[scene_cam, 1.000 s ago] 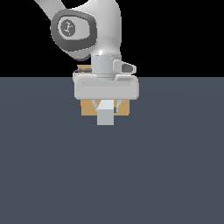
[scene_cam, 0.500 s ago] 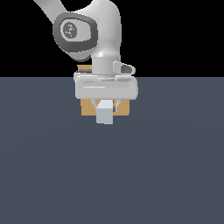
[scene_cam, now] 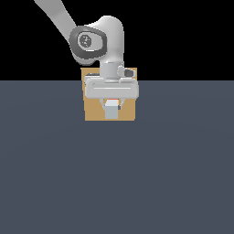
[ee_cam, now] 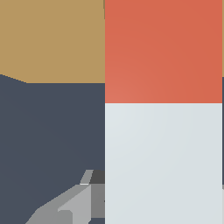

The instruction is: Insert the peg into the horizontal hole in a box.

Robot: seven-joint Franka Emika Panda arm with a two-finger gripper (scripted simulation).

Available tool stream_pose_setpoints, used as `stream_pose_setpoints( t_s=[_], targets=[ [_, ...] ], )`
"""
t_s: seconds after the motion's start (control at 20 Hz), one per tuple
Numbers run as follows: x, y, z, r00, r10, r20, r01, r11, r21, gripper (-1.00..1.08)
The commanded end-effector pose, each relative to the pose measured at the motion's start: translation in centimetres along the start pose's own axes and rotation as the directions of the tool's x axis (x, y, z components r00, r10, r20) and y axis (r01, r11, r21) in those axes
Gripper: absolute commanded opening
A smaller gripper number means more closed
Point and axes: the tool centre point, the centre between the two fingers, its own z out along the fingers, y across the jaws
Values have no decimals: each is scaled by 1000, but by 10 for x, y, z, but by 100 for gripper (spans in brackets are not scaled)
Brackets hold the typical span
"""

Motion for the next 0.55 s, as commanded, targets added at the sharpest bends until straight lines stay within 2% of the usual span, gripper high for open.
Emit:
stream_pose_setpoints(
  t_s=[0.0,0.25,0.5],
  targets=[
    [18,2,-3,1000,1,-2,-1,1000,-6,-100],
    [37,3,-4,1000,1,-2,-1,1000,-7,-100],
    [36,4,-4,1000,1,-2,-1,1000,-7,-100]
  ],
)
